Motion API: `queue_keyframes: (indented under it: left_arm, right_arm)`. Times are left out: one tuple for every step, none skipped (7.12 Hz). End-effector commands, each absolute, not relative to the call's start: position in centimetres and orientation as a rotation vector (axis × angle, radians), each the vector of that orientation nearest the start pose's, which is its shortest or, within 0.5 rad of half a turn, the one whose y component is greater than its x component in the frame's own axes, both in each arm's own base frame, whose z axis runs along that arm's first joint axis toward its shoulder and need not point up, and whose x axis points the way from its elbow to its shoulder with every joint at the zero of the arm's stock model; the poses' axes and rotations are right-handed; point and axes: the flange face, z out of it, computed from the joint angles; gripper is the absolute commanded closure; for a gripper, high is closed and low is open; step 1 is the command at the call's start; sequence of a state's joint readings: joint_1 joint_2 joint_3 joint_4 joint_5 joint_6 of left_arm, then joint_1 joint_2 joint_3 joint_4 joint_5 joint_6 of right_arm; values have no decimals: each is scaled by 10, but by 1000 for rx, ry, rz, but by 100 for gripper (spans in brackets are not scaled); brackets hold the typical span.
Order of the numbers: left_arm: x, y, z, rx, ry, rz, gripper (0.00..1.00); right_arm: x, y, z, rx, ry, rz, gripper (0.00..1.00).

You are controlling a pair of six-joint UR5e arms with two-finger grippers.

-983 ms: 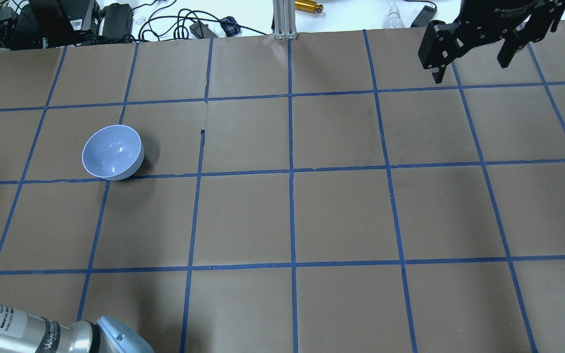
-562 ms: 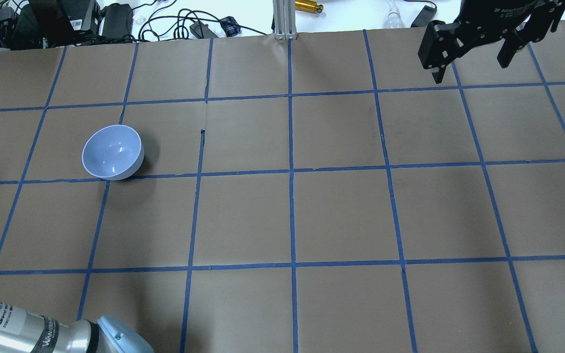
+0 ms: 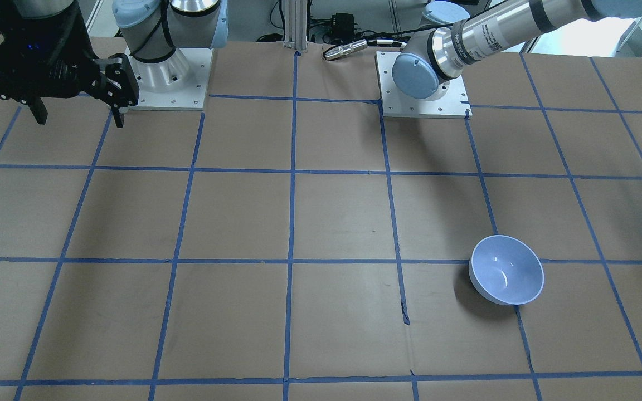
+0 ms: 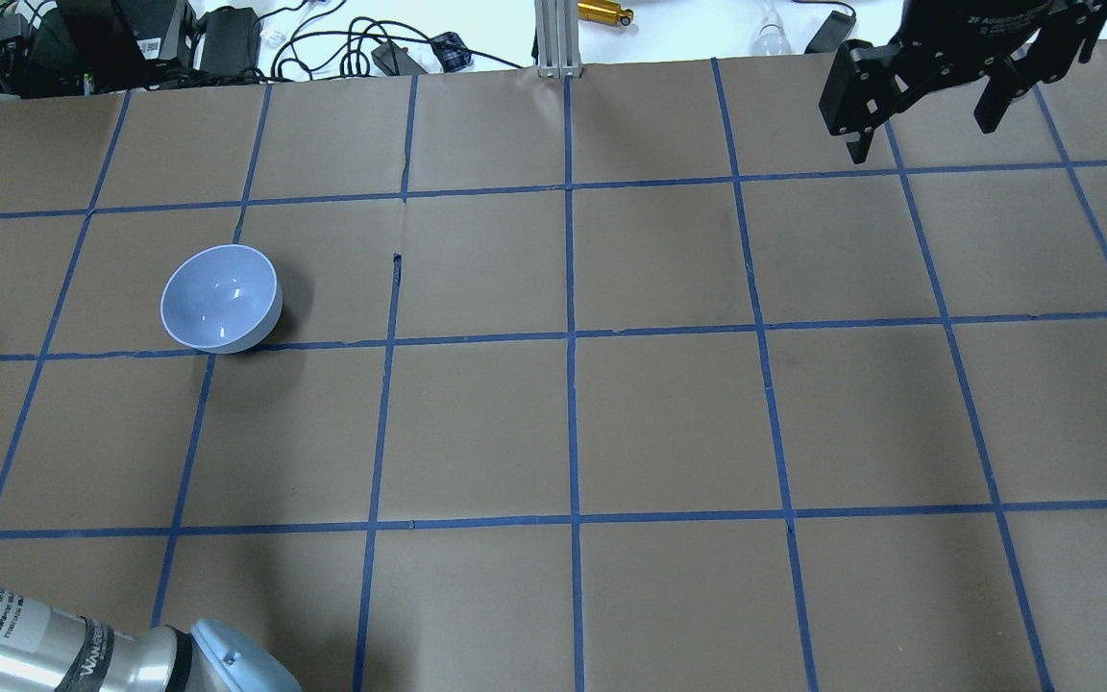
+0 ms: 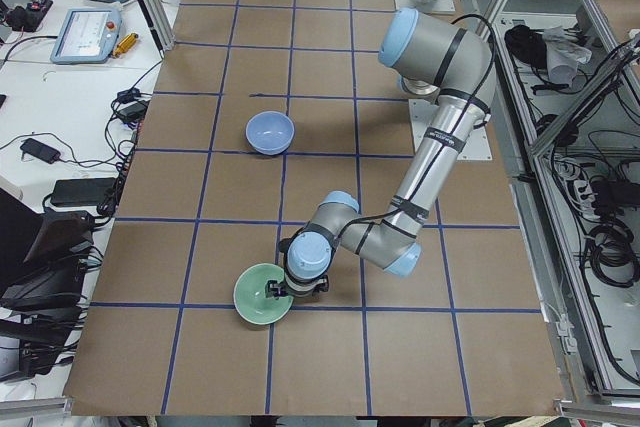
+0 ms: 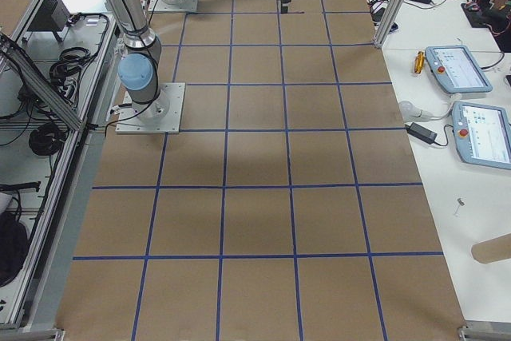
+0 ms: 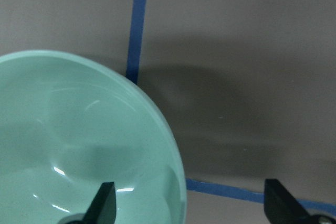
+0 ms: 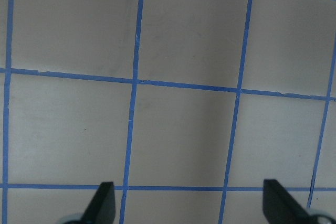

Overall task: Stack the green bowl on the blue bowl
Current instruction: 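Grasp the mint-green bowl rim with the left gripper near the robot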

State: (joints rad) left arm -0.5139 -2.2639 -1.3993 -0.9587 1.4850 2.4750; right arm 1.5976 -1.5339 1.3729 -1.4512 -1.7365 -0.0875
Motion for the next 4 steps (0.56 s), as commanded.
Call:
queue_keyframes:
  left_arm:
    - [558, -477, 199, 1979, 2311, -102, 0]
    - [558, -477, 199, 1979, 2311, -102, 0]
    - [557, -477, 197, 1978, 2314, -103, 6]
    - [558, -478, 194, 1976, 2315, -103, 42]
  right_arm:
    - [130, -503, 556, -182, 3303, -60, 0]
    - [131, -503, 556, -184, 3303, -60, 0]
    - [131, -503, 556, -184, 3303, -60, 0]
    - [130, -503, 556, -182, 3303, -60, 0]
